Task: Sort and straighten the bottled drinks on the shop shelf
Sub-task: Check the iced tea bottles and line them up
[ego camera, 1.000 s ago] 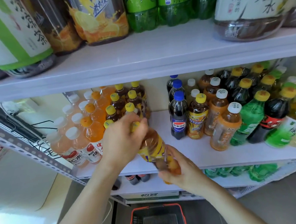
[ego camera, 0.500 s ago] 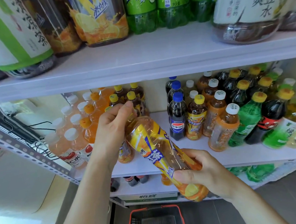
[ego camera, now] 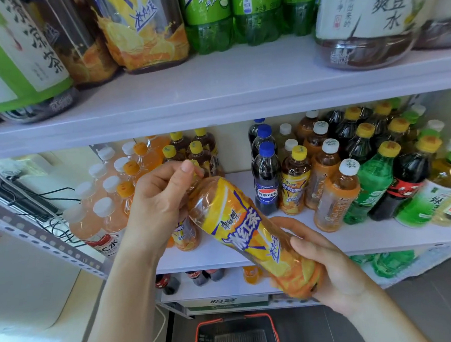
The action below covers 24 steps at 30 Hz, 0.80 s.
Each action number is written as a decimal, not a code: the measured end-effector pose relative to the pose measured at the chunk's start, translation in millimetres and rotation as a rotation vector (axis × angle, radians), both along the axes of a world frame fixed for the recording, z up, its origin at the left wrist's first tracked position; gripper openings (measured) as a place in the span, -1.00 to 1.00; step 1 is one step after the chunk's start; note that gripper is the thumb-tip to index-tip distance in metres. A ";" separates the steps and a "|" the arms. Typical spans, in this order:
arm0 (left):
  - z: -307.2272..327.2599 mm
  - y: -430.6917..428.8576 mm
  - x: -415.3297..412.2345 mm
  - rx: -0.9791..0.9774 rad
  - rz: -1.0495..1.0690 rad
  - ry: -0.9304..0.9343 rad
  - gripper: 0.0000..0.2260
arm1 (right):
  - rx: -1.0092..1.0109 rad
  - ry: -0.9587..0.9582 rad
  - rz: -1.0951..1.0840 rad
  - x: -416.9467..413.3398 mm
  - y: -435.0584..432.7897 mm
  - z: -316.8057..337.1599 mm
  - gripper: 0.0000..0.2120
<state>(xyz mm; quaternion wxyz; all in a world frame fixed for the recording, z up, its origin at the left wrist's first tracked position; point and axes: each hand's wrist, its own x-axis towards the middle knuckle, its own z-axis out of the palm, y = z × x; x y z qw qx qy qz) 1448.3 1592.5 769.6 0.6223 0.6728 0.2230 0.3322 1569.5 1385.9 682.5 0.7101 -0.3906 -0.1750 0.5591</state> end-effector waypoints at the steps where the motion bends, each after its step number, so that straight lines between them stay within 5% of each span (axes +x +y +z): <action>1: 0.6 -0.9 0.0 0.003 0.042 -0.008 -0.71 | 0.034 0.036 -0.042 0.1 -2.0 -3.7 -0.34; 8: -2.5 -2.8 -0.4 0.091 0.137 0.106 -0.73 | 0.001 0.074 -0.154 -1.1 -7.9 -11.5 -0.44; 13: 2.0 -0.4 -9.9 0.197 -0.024 0.126 -0.92 | -0.139 0.143 -0.138 -3.5 -4.9 -0.7 -0.44; 17: 3.8 1.8 -19.7 0.129 -0.167 0.073 -0.88 | -0.199 0.184 -0.072 -0.3 -3.4 0.6 -0.39; 22: -0.7 -2.9 -16.0 0.178 0.021 0.098 -0.70 | -0.060 0.057 -0.096 1.1 -4.6 -2.5 -0.58; 24: -2.3 -4.0 -13.5 0.128 0.142 0.092 -0.65 | -0.006 0.008 -0.092 0.9 -5.0 -3.4 -0.48</action>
